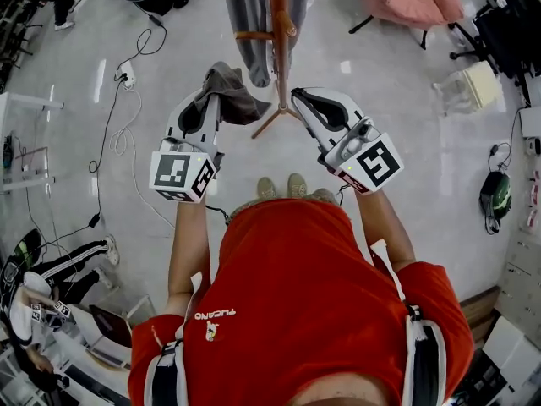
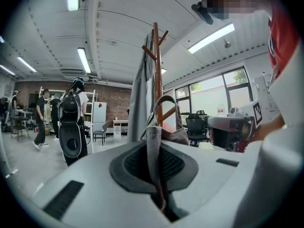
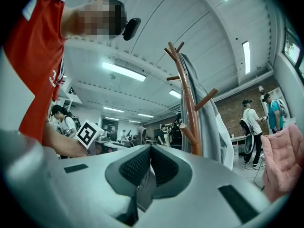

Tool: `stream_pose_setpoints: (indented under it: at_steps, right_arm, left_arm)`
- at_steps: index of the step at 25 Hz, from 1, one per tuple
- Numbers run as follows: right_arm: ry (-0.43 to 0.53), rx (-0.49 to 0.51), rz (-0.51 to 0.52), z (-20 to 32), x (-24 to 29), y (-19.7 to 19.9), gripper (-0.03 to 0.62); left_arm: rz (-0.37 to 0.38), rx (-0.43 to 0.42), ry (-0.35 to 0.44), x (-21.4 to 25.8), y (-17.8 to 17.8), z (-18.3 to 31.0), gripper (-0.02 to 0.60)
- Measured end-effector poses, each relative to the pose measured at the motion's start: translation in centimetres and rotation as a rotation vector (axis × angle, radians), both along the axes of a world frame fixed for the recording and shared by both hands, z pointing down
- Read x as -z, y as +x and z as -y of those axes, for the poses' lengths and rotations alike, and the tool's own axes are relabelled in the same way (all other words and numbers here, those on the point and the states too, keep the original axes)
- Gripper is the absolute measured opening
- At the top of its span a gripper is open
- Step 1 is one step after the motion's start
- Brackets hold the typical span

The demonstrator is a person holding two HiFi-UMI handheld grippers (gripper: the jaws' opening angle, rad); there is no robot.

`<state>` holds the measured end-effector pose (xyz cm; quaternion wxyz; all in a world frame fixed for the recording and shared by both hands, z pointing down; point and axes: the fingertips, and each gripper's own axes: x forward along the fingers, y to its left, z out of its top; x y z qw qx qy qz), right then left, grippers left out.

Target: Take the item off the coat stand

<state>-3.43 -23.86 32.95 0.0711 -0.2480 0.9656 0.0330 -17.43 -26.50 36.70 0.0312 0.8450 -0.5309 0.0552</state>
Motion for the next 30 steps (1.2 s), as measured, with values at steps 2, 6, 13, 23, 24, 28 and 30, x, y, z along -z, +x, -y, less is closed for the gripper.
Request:
stream_pose_setpoints:
  at_steps: [2, 6, 13, 23, 24, 28, 30]
  right_arm:
    - [0.007, 0.006, 0.011, -0.2, 0.4, 0.0, 0.025]
    - [0.024, 0.001, 0.005, -0.5, 0.6, -0.4, 0.025]
    - [0.039, -0.006, -0.001, -0.6, 1.2, -0.6, 0.025]
    - [0.047, -0.035, -0.001, -1.0, 1.2, 0.3, 0.025]
    - [0.046, -0.037, -0.002, -1.0, 1.2, 0.3, 0.025]
    - [0.044, -0.043, -0.006, -1.0, 1.3, 0.3, 0.025]
    - [0.045, -0.047, -0.006, -1.0, 1.4, 0.3, 0.025]
  left_arm:
    - [0.004, -0.01, 0.007, 0.7, 0.3, -0.6, 0.017]
    - [0.007, -0.016, 0.022, 1.7, 0.0, -1.3, 0.017]
    - [0.015, -0.029, 0.029, 2.7, -0.1, -1.5, 0.017]
    - [0.009, -0.063, 0.029, 2.5, 1.0, -1.5, 0.017]
    - [0.008, -0.068, 0.029, 2.5, 1.0, -1.5, 0.017]
    - [0.006, -0.081, 0.026, 2.6, 1.1, -1.3, 0.017]
    - [0.005, -0.085, 0.024, 2.6, 1.2, -1.2, 0.017]
